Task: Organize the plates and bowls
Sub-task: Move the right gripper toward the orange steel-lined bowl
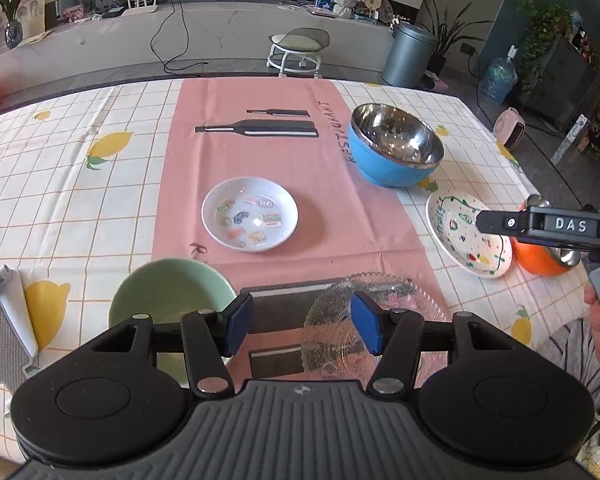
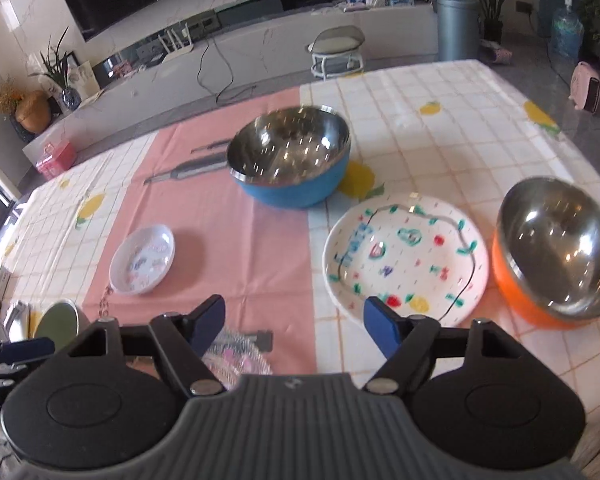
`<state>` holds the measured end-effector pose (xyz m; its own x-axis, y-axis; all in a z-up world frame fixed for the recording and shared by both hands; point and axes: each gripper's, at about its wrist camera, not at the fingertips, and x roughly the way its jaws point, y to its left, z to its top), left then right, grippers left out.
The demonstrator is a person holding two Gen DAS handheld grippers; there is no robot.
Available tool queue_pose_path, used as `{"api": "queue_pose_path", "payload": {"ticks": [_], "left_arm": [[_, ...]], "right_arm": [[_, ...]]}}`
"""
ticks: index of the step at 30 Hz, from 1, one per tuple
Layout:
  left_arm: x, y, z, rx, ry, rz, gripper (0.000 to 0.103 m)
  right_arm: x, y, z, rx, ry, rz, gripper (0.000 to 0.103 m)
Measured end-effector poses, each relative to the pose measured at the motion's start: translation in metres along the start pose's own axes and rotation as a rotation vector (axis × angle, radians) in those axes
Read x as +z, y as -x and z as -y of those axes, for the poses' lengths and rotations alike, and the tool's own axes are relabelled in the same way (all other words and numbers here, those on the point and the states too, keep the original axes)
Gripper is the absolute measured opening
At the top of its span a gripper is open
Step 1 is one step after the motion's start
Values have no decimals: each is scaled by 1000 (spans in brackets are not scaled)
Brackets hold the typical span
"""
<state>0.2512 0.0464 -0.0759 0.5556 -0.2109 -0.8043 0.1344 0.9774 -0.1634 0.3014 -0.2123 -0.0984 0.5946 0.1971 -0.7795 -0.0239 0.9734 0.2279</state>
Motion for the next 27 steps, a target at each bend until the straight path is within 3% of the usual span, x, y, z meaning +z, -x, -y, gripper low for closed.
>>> {"api": "queue_pose_path", "payload": {"ticks": [4, 6, 9, 11, 13, 16, 20, 23, 27], "left_arm": [[16, 9, 9, 27, 29, 31, 67], [20, 14, 17, 15, 15, 44, 67], [24, 16, 36, -22, -3, 38, 67], [24, 12, 49, -25, -27, 12, 67], [23, 6, 63, 19, -63, -17, 67], [21, -4, 84, 78, -129, -30, 67], [31, -16, 117, 48, -155, -61, 67], [43, -27, 147, 46, -222, -90, 67], [56, -38, 189, 18, -304, -84, 69]], "right_arm": [[39, 21, 10, -24, -32, 89, 79], [53, 36, 16, -59, -37, 151, 87], [55, 58, 29, -159, -6, 225, 90], [47, 70, 45, -240, -54, 256, 90], [37, 77, 67, -263, -126, 261, 90], [24, 79, 96, -251, -122, 237, 90], [15, 74, 142, -376, -272, 217, 90], [4, 72, 170, -339, -384, 233, 90], [-4, 55, 199, -328, -487, 177, 90]]}}
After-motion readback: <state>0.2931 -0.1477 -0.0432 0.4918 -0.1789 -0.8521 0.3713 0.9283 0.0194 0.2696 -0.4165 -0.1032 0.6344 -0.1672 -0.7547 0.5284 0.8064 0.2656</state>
